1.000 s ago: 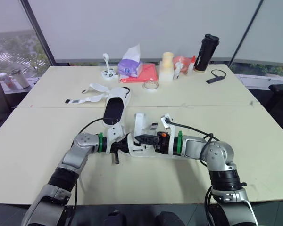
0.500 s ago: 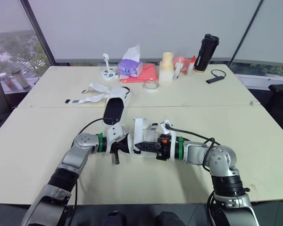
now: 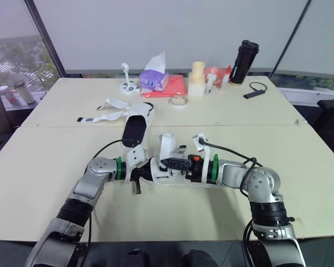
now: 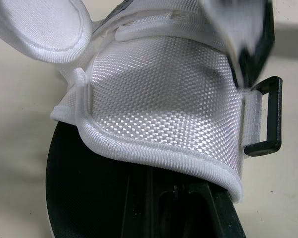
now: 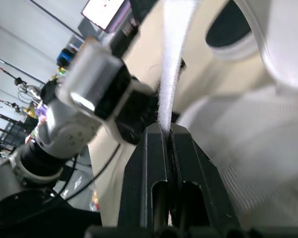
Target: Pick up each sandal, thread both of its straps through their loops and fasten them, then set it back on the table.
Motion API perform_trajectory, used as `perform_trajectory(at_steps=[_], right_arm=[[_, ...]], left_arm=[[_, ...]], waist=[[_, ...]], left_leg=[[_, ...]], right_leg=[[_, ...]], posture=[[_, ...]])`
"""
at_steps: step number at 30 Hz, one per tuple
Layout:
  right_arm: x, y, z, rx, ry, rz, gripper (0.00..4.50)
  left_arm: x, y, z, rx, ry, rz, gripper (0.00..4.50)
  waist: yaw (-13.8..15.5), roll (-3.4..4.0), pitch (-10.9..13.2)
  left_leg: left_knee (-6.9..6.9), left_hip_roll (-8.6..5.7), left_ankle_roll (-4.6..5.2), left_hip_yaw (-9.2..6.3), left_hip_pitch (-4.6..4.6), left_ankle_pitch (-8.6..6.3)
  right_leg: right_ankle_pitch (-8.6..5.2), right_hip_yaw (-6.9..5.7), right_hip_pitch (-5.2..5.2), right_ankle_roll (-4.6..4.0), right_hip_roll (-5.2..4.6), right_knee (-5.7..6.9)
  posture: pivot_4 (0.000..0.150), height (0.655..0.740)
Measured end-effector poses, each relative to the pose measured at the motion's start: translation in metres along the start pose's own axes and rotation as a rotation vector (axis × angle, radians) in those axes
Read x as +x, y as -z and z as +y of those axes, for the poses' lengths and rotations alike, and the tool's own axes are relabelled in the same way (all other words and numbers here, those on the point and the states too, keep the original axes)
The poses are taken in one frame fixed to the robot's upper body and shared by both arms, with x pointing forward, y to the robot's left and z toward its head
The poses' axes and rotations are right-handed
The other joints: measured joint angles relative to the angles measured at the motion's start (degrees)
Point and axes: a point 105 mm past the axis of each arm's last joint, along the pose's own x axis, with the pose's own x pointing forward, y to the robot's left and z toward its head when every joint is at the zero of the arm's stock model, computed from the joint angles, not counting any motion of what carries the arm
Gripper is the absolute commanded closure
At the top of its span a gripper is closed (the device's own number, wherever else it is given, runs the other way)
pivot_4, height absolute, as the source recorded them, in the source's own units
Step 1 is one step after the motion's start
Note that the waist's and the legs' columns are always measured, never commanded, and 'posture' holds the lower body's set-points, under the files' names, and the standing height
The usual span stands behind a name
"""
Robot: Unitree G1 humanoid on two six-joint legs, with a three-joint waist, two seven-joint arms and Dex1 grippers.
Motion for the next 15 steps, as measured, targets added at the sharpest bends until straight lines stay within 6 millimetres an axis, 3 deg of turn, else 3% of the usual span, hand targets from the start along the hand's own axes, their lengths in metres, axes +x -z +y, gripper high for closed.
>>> perform_trajectory(at_steps=[15], right_arm=[[-0.0025, 0.011, -0.0014, -0.114, 0.028, 0.052, 4.43]], left_arm=[[0.0001, 0.0, -0.0001, 0.001, -0.001, -0.001, 4.5]], waist=[[-0.02, 0.0, -0.01]], left_leg=[[0.0, 0.0, 0.0, -0.01, 0.03, 0.0]], right_leg=[[0.0, 0.0, 0.02, 0.0, 0.01, -0.02]], posture=[[0.15, 0.74]])
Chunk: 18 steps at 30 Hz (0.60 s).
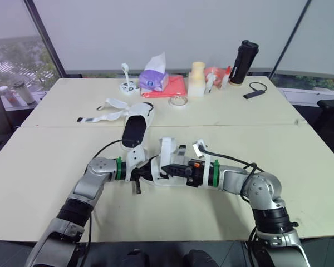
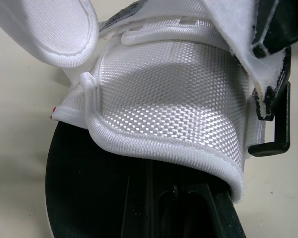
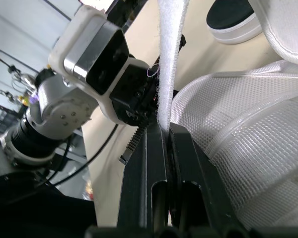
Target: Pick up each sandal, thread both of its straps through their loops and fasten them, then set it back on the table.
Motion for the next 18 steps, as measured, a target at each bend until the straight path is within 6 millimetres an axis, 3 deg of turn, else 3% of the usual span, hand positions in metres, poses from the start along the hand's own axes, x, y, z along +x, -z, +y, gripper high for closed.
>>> perform_trajectory(at_steps=[6, 18], right_arm=[[0.007, -0.005, -0.004, -0.211, 0.064, 0.031, 4.43], [0.0, 0.006, 0.006, -0.347, 0.005, 0.142, 4.43]], left_arm=[[0.0, 0.0, 0.001, -0.002, -0.005, 0.0, 4.5], [0.001, 0.0, 0.001, 0.004, -0.007, -0.004, 4.5]], waist=[[-0.02, -0.02, -0.03], [0.09, -0.02, -0.04]], left_leg=[[0.0, 0.0, 0.0, 0.01, 0.06, 0.0], [0.0, 0.0, 0.0, 0.0, 0.11, 0.0]], right_leg=[[0.0, 0.0, 0.05, 0.0, 0.01, 0.0], [-0.01, 0.0, 0.12, -0.01, -0.05, -0.03]], posture=[[0.15, 0.74], [0.15, 0.74]])
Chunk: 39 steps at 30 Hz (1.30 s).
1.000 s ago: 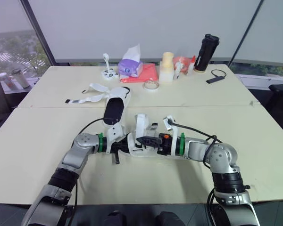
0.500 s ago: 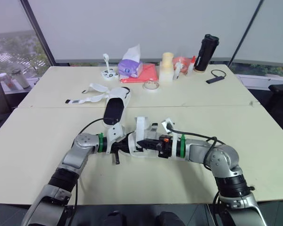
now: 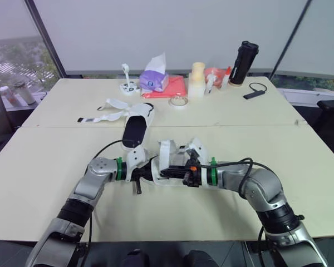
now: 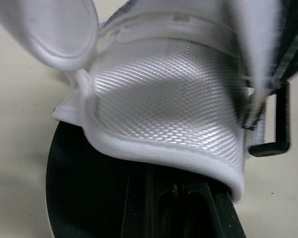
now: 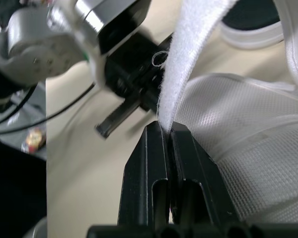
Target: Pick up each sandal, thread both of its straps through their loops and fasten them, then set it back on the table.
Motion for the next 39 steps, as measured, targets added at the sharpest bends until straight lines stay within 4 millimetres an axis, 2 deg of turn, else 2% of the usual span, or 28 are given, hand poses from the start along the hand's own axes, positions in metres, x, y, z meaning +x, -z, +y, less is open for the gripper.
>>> perform_trajectory(at_steps=[7, 14, 17, 23, 26, 29, 32, 35, 39], right_arm=[[0.006, 0.002, -0.002, -0.11, 0.042, 0.053, 4.43], [0.003, -0.001, -0.005, 0.081, 0.014, -0.032, 4.43], [0.002, -0.002, -0.003, 0.093, 0.001, -0.033, 3.63], [0.001, -0.006, 0.007, 0.084, -0.062, -0.05, 0.81], [-0.001, -0.015, 0.006, 0.112, -0.07, -0.092, 0.81], [-0.008, -0.03, -0.004, 0.123, -0.016, -0.147, 0.81], [-0.008, -0.034, -0.005, 0.153, -0.012, -0.171, 0.81], [-0.005, -0.032, -0.002, 0.171, -0.019, -0.16, 1.57], [0.0, -0.018, -0.003, 0.171, 0.007, -0.097, 3.56]], left_arm=[[0.001, 0.003, 0.0, -0.011, -0.005, 0.002, 4.5], [0.001, 0.003, 0.0, -0.009, -0.004, 0.001, 4.5], [0.001, 0.003, 0.0, -0.01, -0.003, 0.002, 4.5], [0.001, 0.003, -0.001, -0.009, -0.004, 0.001, 4.5], [0.001, 0.004, -0.002, -0.014, -0.006, 0.002, 4.5], [0.001, 0.005, -0.002, -0.014, -0.004, 0.003, 4.5], [0.002, 0.004, -0.003, -0.011, -0.001, 0.001, 4.5], [0.002, 0.004, -0.003, -0.01, 0.0, 0.0, 4.5], [0.002, 0.004, -0.003, -0.009, 0.001, 0.0, 4.5]], waist=[[-0.04, -0.08, -0.14], [0.02, -0.18, -0.21], [0.02, -0.18, -0.21], [0.0, -0.18, -0.21], [-0.11, -0.18, -0.2], [-0.08, -0.17, -0.2], [-0.09, -0.17, -0.2], [-0.1, -0.17, -0.2], [-0.15, -0.17, -0.2]], left_leg=[[-0.27, -0.02, 0.0, 0.05, 0.53, 0.0], [-0.5, -0.07, 0.0, 0.05, 0.54, 0.0], [-0.6, -0.09, 0.0, 0.05, 0.53, 0.0], [-0.64, -0.11, 0.0, 0.05, 0.53, 0.0], [-0.67, -0.11, 0.0, 0.05, 0.52, 0.0], [-0.76, -0.16, 0.0, 0.05, 0.52, 0.0], [-0.87, -0.19, 0.0, 0.05, 0.47, 0.0], [-0.87, -0.23, 0.0, 0.05, 0.44, 0.0], [-0.9, -0.24, 0.0, 0.05, 0.43, 0.0]], right_leg=[[-0.07, 0.01, 0.45, -0.13, -0.14, -0.19], [-0.01, 0.03, 0.38, -0.03, -0.28, -0.23], [-0.01, 0.02, 0.37, -0.03, -0.32, -0.31], [-0.01, 0.01, 0.39, -0.02, -0.37, -0.38], [0.0, 0.01, 0.36, -0.03, -0.4, -0.38], [0.0, -0.01, 0.33, -0.04, -0.5, -0.4], [0.0, -0.03, 0.29, -0.03, -0.57, -0.5], [0.0, -0.03, 0.3, -0.03, -0.64, -0.55], [-0.01, -0.03, 0.3, -0.05, -0.7, -0.62]], posture=[[0.15, 0.74], [0.15, 0.74], [0.15, 0.74], [0.15, 0.74], [0.15, 0.74], [0.15, 0.74], [0.15, 0.74], [0.15, 0.74], [0.15, 0.74]])
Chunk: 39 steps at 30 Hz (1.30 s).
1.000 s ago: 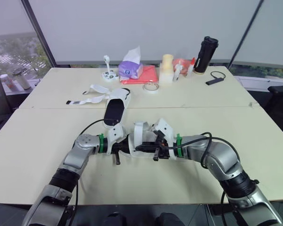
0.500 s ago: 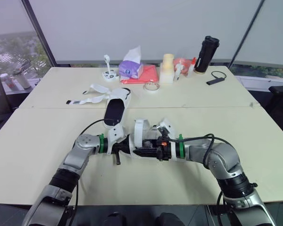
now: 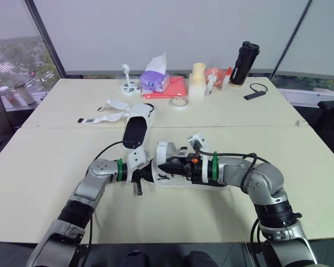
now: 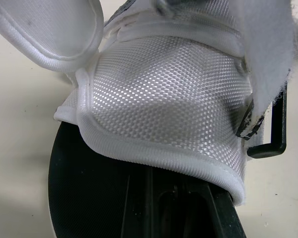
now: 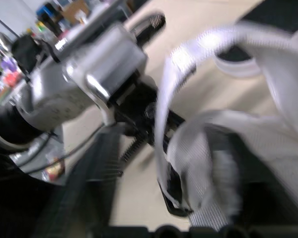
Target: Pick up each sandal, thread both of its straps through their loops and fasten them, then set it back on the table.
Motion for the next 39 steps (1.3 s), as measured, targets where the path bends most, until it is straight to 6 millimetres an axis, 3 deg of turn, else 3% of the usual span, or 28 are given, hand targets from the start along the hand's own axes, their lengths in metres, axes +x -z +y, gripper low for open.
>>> perform_trajectory(at_steps=[2, 8, 15, 23, 39], right_arm=[[0.001, 0.003, 0.0, 0.001, 0.003, 0.011, 4.48], [0.002, 0.001, 0.0, -0.001, 0.012, 0.015, 4.48], [-0.002, -0.023, 0.004, 0.076, -0.019, -0.083, 4.48], [-0.006, 0.004, 0.002, 0.137, -0.015, 0.006, 4.48], [-0.008, 0.008, -0.008, 0.012, 0.052, 0.071, 4.48]], left_arm=[[0.0, 0.0, 0.0, 0.0, 0.0, 0.0, 4.5], [0.0, 0.0, -0.001, 0.003, 0.0, -0.002, 4.5], [0.001, -0.002, -0.001, 0.009, 0.002, -0.008, 4.5], [0.002, -0.003, -0.002, 0.014, 0.005, -0.013, 4.5], [0.002, -0.003, -0.002, 0.021, -0.001, -0.015, 4.5]], waist=[[-0.03, 0.0, 0.0], [-0.06, 0.0, 0.0], [-0.03, 0.04, -0.02], [-0.15, 0.15, -0.09], [-0.09, 0.28, -0.25]], left_leg=[[0.0, 0.0, 0.0, 0.0, -0.01, 0.0], [-0.04, 0.01, -0.01, 0.0, -0.1, -0.01], [-0.04, 0.03, -0.02, 0.01, -0.44, 0.0], [-0.02, 0.01, -0.08, 0.08, -0.78, 0.04], [0.0, 0.01, -0.07, 0.07, -0.74, 0.04]], right_leg=[[-0.01, 0.0, -0.02, -0.02, -0.02, 0.0], [-0.07, -0.01, -0.08, -0.13, -0.11, -0.06], [-0.06, -0.16, -0.32, -0.13, -0.29, -0.08], [-0.04, -0.33, -0.57, -0.09, -0.47, -0.12], [0.01, -0.42, -0.44, 0.0, -0.46, -0.19]], posture=[[0.15, 0.74], [0.15, 0.74], [0.15, 0.74], [0.15, 0.74], [0.15, 0.74]])
